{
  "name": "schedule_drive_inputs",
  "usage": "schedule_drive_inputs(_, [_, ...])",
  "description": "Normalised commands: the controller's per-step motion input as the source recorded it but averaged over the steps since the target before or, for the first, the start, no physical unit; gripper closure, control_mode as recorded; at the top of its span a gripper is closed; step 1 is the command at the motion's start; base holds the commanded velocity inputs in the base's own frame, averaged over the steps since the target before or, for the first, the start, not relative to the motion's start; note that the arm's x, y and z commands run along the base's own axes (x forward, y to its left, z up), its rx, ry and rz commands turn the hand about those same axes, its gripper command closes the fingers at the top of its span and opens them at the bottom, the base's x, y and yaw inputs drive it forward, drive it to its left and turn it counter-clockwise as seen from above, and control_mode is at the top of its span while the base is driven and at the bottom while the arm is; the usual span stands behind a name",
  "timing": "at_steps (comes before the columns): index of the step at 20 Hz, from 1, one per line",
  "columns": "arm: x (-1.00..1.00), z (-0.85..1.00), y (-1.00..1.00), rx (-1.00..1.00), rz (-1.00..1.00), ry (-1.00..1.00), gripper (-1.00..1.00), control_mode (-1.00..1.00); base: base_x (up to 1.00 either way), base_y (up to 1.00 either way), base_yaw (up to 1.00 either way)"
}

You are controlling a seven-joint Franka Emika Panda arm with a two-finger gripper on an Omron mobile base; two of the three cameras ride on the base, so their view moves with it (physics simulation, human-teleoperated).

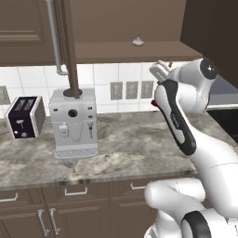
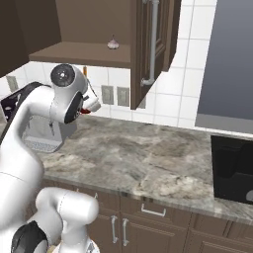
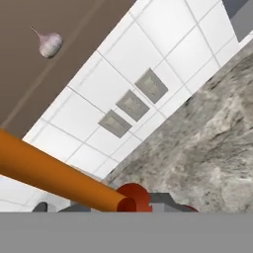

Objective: Pick the candle and candle from the dining table and place them in the open cabinet. Close the cabinet after placing the objects.

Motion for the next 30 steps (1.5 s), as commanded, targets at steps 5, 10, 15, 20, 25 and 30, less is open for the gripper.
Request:
schedule_drive_inputs(5, [0.03, 0.52, 0.0, -0.1, 0.0, -0.04, 1.0, -1.0, 0.0, 0.0, 0.0])
schedule_drive_inputs(10, [0.14, 0.31, 0.0, -0.05, 0.0, -0.06, 1.0, -1.0, 0.0, 0.0, 0.0])
schedule_drive_inputs(15, [0.1, 0.4, 0.0, 0.0, 0.0, -0.12, 1.0, -1.0, 0.0, 0.0, 0.0])
schedule_drive_inputs(20, [0.1, 0.51, -0.08, -0.01, 0.0, -0.15, 1.0, -1.0, 0.0, 0.0, 0.0])
schedule_drive_inputs(25, [0.4, 0.31, -0.16, 0.0, 0.0, -0.07, 1.0, -1.0, 0.0, 0.0, 0.0])
schedule_drive_inputs(30, [0.64, 0.12, -0.21, 0.0, 0.0, 0.0, 1.0, -1.0, 0.0, 0.0, 0.0])
